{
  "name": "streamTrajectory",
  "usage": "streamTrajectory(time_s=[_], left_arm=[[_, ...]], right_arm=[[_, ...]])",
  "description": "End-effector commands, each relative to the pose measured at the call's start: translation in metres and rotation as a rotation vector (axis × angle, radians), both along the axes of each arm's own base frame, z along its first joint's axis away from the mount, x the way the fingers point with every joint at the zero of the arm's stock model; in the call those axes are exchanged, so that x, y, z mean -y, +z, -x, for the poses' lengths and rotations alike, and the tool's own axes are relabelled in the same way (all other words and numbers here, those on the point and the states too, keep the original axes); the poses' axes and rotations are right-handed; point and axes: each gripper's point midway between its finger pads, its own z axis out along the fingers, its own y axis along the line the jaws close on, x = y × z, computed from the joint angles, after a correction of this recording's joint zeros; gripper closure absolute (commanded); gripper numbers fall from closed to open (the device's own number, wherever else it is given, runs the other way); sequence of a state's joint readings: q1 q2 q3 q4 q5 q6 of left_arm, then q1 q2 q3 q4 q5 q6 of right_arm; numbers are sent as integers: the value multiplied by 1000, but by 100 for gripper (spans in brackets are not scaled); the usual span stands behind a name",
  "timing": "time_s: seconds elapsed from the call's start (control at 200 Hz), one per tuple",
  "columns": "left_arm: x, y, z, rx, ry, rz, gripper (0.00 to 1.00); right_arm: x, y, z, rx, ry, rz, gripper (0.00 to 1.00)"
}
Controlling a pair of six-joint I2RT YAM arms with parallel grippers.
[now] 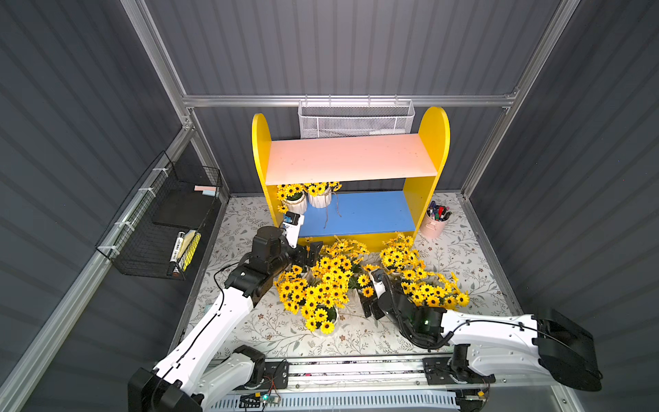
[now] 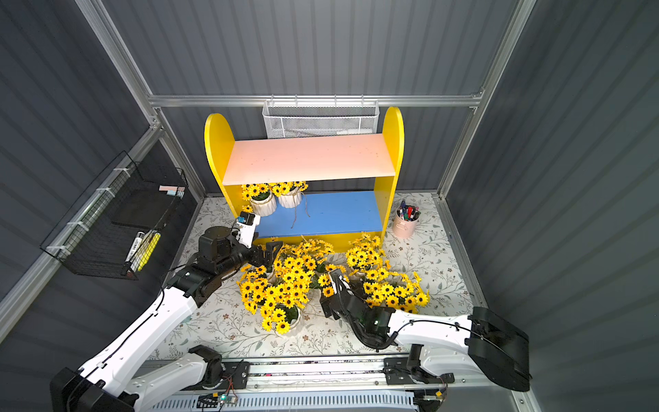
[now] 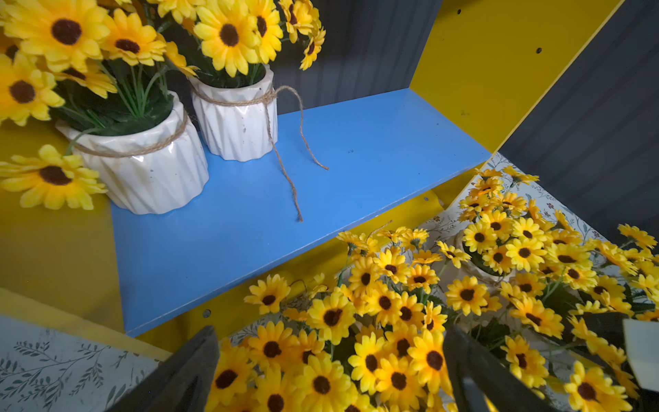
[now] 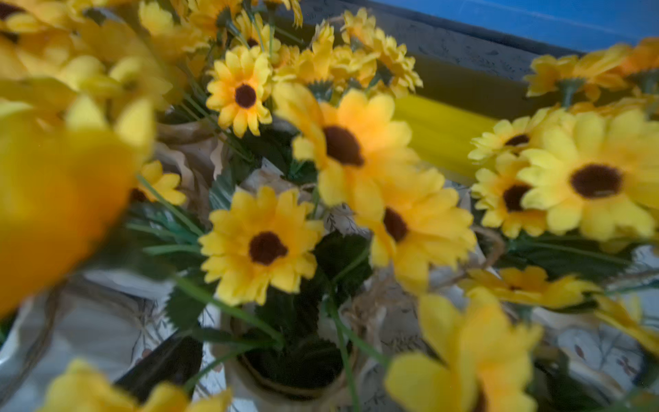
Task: Take the sunflower pots off the shelves
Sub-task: Place the sunflower pot at the center of the board, then pick up the sunflower pot from the shelf.
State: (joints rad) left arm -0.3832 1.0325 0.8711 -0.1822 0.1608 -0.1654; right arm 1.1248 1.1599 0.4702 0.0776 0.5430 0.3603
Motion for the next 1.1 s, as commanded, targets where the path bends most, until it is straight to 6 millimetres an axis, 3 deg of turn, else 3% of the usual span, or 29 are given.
streamTrajectory(time_s=[0.0,0.3,0.48,0.595,0.695,0.91,1.096], left_arm=[[3,-4,3,-12,-21,-15,1],[-1,-1,5,9,-22,-45,1],[-13,10,5,47,30,-81,1],[-20,12,-3,22,81,-120,1],[-15,32,-26,34,99,-129,0],[-30,21,-57,-55,272,-141,0],[-1,15,-70,-63,181,-76,0]], right_arm=[[11,-7,18,-117,18,55,1],[-10,45,40,-148,218,5,1],[-10,94,37,-45,262,-27,1],[6,124,11,110,140,-13,1],[15,138,-14,147,75,-36,1],[20,156,-64,159,10,-162,1],[15,161,-92,136,12,-219,1]])
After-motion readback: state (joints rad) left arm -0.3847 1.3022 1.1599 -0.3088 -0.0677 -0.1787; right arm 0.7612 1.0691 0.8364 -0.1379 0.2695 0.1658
